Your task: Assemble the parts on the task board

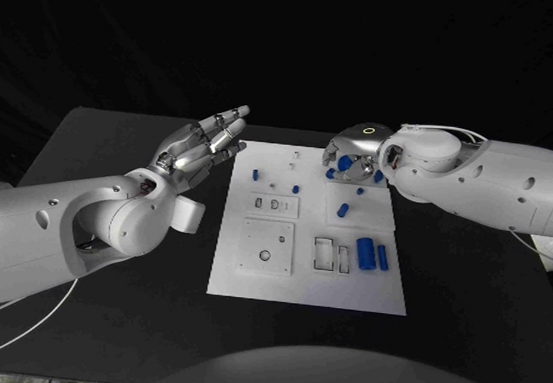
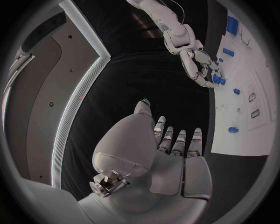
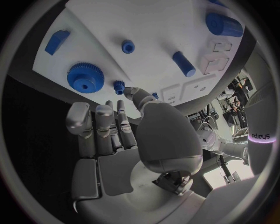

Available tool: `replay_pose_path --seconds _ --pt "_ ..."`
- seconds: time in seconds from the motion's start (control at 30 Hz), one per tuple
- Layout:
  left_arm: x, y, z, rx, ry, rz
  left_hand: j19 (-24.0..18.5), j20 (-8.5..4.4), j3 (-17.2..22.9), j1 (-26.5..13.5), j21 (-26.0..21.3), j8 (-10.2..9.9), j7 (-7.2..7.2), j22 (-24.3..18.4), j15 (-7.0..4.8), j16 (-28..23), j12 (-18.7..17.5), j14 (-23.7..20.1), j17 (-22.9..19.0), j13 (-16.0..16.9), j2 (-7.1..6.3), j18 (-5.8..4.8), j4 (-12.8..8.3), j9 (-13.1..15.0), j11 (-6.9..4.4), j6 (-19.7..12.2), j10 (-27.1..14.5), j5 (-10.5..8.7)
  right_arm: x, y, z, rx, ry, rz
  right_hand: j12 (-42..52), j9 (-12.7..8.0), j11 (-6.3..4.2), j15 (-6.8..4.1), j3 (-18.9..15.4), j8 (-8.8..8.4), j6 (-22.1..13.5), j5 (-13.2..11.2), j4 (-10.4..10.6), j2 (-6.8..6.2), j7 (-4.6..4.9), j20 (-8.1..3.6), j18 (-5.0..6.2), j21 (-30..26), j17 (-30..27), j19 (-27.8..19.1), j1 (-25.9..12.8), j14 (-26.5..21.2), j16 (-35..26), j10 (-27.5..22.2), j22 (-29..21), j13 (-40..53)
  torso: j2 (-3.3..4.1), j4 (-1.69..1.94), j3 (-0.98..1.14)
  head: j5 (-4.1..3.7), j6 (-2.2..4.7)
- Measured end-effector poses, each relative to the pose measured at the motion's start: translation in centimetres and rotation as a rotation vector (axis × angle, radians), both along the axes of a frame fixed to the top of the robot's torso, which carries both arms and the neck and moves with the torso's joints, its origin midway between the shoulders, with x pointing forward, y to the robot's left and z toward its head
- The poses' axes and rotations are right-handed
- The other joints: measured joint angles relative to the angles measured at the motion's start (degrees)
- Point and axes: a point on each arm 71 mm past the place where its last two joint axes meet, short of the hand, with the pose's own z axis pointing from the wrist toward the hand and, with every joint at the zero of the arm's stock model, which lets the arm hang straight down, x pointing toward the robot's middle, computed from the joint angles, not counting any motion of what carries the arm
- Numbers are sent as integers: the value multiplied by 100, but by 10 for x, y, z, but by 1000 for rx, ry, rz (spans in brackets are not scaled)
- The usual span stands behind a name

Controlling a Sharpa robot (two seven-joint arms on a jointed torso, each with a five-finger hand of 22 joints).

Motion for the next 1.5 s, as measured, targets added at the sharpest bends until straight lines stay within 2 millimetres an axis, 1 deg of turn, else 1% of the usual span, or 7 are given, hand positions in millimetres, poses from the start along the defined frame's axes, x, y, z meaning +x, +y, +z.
replay_pose_path --seconds 0.37,0.63,0.8,0.9,1.0,1.27,1.5 --pt "2 0 -2 5 3 -2 20 20 31 45 0 24 22 -1 45 46 22 6 5 5 0 1 1 0 20 22 21 25 1 -1 -7 8 13 0 51 243 -27 -22 85 138 79 0 -14 21 41 -41 0 0 46 40 21 22 23 210 80 60 -26 10 -19 -4 -68" --pt "4 1 -3 9 5 -3 20 20 47 92 22 47 42 5 77 94 58 14 10 4 1 1 -15 5 72 42 31 29 1 -2 -11 16 27 -4 111 496 -40 -22 121 265 99 0 -49 21 61 -41 0 0 52 40 21 22 23 386 127 130 -47 16 -19 -5 -112" --pt "4 1 -3 10 6 -4 20 20 48 118 22 69 62 10 105 139 71 26 16 10 -25 0 -16 5 82 62 41 61 1 -3 -13 17 32 -6 143 740 -71 -63 214 401 120 0 -142 65 82 -51 0 33 89 93 146 63 22 518 196 184 -54 20 -19 -2 -122" --pt "4 1 -3 13 5 -7 37 36 48 122 22 69 62 10 105 140 71 26 16 9 -29 1 -16 4 82 62 41 84 1 -3 -14 18 34 -7 193 902 -113 -94 260 510 191 0 -188 111 153 -92 1 76 126 135 232 94 49 642 259 230 -61 20 -20 -1 -129" --pt "4 0 -3 17 3 -12 41 40 48 144 44 69 62 10 105 163 71 26 16 9 -6 1 -16 4 103 62 61 84 1 -3 -14 19 35 -8 236 1017 -141 -124 291 577 231 0 -219 143 155 -77 1 81 149 161 264 125 49 733 302 266 -65 20 -23 -1 -133" --pt "4 -1 -4 28 1 -22 60 59 80 174 65 90 82 23 168 238 123 45 25 14 -22 1 -17 4 124 82 82 108 2 -1 -17 19 39 -9 237 1074 -141 -124 308 563 183 -1 -236 157 176 -105 1 122 165 188 277 124 72 733 353 290 -75 20 -27 -17 -135" --pt "4 -2 -5 34 5 -28 61 60 95 226 65 113 103 29 199 282 177 76 32 20 -15 1 -32 9 165 103 81 146 4 -1 -19 21 38 -13 138 991 -141 -145 402 352 45 -74 -203 155 199 -112 1 122 169 195 276 145 78 733 391 276 -82 30 -27 -16 -136"
